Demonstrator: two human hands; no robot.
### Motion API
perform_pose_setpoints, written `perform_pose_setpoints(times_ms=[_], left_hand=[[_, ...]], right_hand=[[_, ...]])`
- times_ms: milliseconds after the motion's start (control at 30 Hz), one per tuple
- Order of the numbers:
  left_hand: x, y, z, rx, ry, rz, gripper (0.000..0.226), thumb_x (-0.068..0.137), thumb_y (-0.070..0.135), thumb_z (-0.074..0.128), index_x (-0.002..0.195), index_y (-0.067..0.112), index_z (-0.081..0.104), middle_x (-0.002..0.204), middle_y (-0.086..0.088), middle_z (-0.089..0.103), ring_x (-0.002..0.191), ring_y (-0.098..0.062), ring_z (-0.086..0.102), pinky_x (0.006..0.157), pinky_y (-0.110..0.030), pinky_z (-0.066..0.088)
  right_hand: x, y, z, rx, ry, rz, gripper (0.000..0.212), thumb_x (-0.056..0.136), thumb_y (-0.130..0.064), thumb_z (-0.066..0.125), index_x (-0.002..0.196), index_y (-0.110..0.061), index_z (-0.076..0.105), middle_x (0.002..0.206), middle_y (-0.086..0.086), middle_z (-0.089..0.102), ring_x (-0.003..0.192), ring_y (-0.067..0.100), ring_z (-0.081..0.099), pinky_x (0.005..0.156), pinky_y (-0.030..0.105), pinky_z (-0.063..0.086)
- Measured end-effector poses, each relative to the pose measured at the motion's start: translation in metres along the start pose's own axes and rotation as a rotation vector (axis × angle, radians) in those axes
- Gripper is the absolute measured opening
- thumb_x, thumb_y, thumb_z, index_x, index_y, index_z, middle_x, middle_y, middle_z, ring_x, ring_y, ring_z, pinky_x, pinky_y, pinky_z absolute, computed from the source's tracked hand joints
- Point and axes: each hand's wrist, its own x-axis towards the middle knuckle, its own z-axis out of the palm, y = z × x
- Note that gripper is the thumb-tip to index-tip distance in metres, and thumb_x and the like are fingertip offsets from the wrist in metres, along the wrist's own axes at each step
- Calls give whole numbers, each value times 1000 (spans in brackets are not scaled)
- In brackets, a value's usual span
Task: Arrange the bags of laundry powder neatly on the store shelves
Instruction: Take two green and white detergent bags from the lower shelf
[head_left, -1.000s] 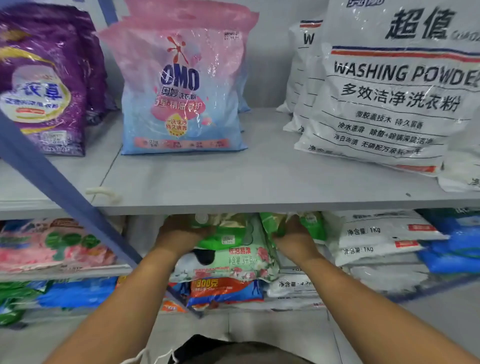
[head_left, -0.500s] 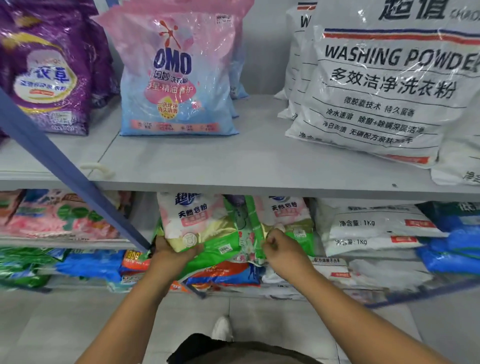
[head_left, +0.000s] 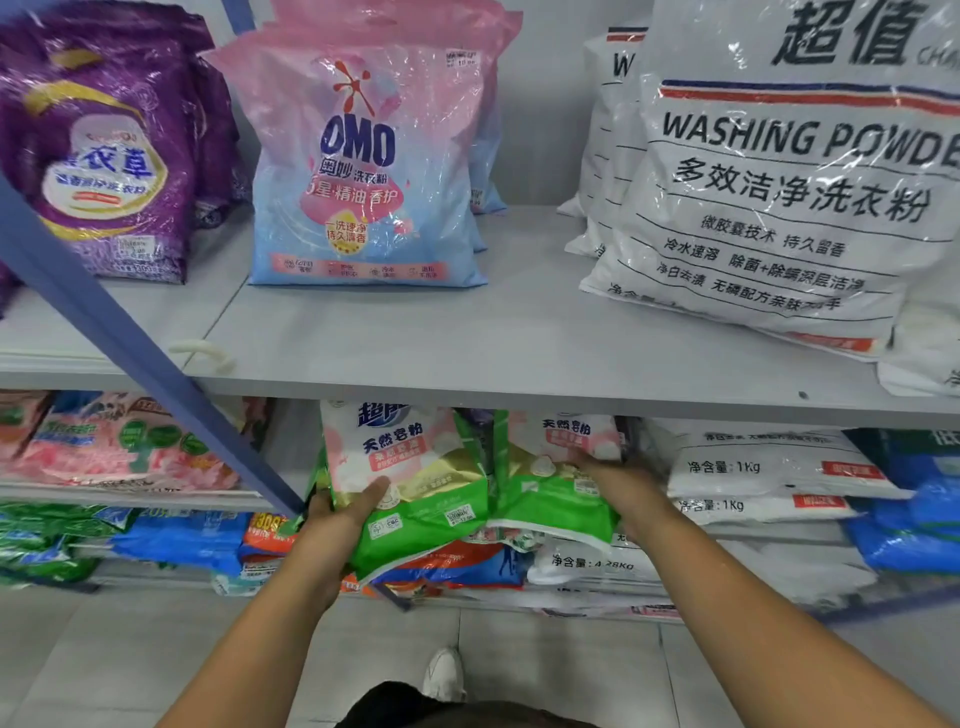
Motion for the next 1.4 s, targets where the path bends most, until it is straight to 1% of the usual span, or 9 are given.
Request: perform_pose_setpoints(times_ms=[233,333,467,567,767,867,967,1200,1400], left_hand=[[-3,27,-7,-114,-201,-61,34,91,13,70,123,9,62,104,-18,78,83,-34,77,66,-43,65],[-5,32,-9,-160,-217,-83,33,92,24,70,120,8,66,107,-20,77,85,-36,77,68,-45,64],[-7,40,-16,-156,-300,-119,33,85,21,70,112,1,69,101,-24,76,73,-35,76,62,-41,64],[-14,38,-19,-141,-332,-127,42,75,16,73,113,-1,68,101,-25,76,72,-35,77,60,-41,64],[-36,9,-8,-145,-276,-84,57,76,11,76,131,7,59,111,-23,75,97,-41,74,85,-51,61],[-55,-1,-4,-209,-248,-57,55,82,11,74,133,10,58,113,-22,75,100,-42,73,83,-52,61],[-78,-13,-10,-280,-196,-34,53,80,9,72,131,12,59,112,-22,75,94,-41,75,71,-47,64],[-132,-34,-57,-380,-189,-18,60,71,4,79,127,10,61,114,-27,73,84,-40,76,66,-47,64],[-164,-45,-125,-394,-142,90,64,68,12,75,131,11,59,118,-24,72,95,-43,73,79,-51,62]], right_hand=[[-7,-11,-3,523,-323,256,17,94,-20,69,102,-6,74,97,20,77,78,32,77,77,46,60],[-1,-18,-4,543,-277,289,26,92,-28,69,85,-6,80,94,21,77,74,33,77,82,47,58],[-2,-28,-2,438,-324,304,21,88,-22,72,97,-3,69,83,19,78,63,30,76,58,41,63],[-10,-15,-6,415,-335,299,42,76,-22,78,112,-1,69,94,21,78,72,31,76,69,43,63],[-37,13,-20,355,-294,141,40,88,-20,75,126,-16,60,105,10,77,90,23,74,64,29,61],[-43,12,-28,334,-293,100,52,77,-27,83,124,-17,63,107,8,78,101,27,74,89,43,59],[-62,8,-38,351,-317,78,32,84,-16,77,114,-15,65,100,13,79,90,31,76,77,40,61],[-114,-2,-22,325,-510,61,52,75,-17,78,124,-9,63,110,21,75,100,41,73,95,56,54],[-158,-12,31,243,-613,68,50,76,-15,76,125,-8,63,111,23,74,101,44,72,99,61,50]])
